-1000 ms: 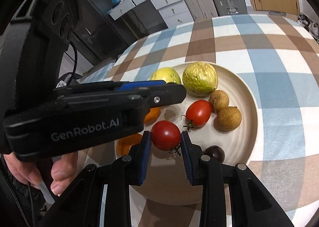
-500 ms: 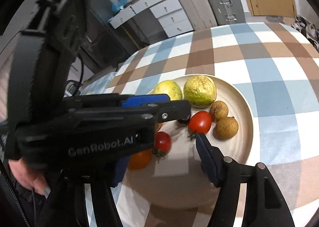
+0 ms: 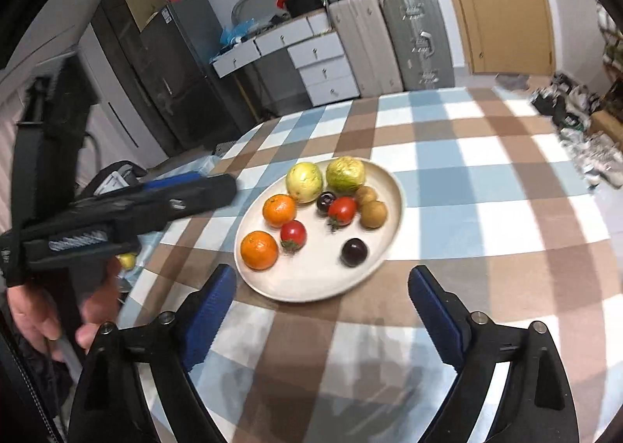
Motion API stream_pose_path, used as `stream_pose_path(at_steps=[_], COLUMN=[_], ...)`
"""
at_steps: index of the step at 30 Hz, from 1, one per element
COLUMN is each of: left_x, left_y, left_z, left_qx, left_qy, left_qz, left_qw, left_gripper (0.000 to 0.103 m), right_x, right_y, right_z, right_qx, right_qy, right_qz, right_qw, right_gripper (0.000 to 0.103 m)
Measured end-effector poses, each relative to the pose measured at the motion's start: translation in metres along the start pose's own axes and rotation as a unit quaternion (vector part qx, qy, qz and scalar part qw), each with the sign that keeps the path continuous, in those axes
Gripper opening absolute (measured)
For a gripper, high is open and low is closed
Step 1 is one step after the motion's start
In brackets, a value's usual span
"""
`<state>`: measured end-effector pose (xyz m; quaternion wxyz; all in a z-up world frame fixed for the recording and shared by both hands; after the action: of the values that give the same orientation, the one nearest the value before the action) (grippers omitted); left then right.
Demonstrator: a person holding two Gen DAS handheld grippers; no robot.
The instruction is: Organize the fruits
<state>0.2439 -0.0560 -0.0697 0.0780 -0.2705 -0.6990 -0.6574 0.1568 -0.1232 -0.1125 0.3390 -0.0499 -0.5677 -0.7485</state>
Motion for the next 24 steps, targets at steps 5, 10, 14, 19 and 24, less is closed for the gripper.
stream_pose_path(at_steps=[5,10,14,19,24], left_x=[0.057,0.109,0.133,0.147,0.158], left_y=[0.010,0.008,-0.007,-0.026,-0.029], left_z=[-0.010,-0.013,-0.010,-0.002,0.004], left_qx=[-0.021,-0.019,-0.006,0.012,0.016], left_qy=[0.037,0.065,0.081,0.095,0.110], left_qz=[-0.069,-0.117,-0.120,-0.122,-0.143], left_qw=[0.9967,0.9908,0.9895,0.9879,0.9835], left_gripper=[0.102,0.102,0.102,0.102,0.102], right_x=[0.033,0.065,0.083,0.098,0.106], right_y=[0.003,0.013,0.014,0.008,0.002], right_z=[0.002,0.010,0.018,0.030,0.036], right_qx=[0.022,0.038,0.051,0.072,0.080], right_qy=[-0.013,-0.020,-0.018,-0.021,-0.019], right_qz=[-0.042,-0.096,-0.118,-0.129,-0.134], right_qw=[0.999,0.994,0.992,0.989,0.988], right_gripper=[0.096,0.101,0.102,0.103,0.103])
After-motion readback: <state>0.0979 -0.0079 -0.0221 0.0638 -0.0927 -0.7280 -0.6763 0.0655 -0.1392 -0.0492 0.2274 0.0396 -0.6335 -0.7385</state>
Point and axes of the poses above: each gripper's, at about its wrist camera, not at the fingertips, and x roughly against the way its jaws point, z to its left, y to its top, the point moved 10 cm from there along -x, roughly the way its jaws point, and after that the axes turned 15 degrees about -z, right-handed, at the moved point
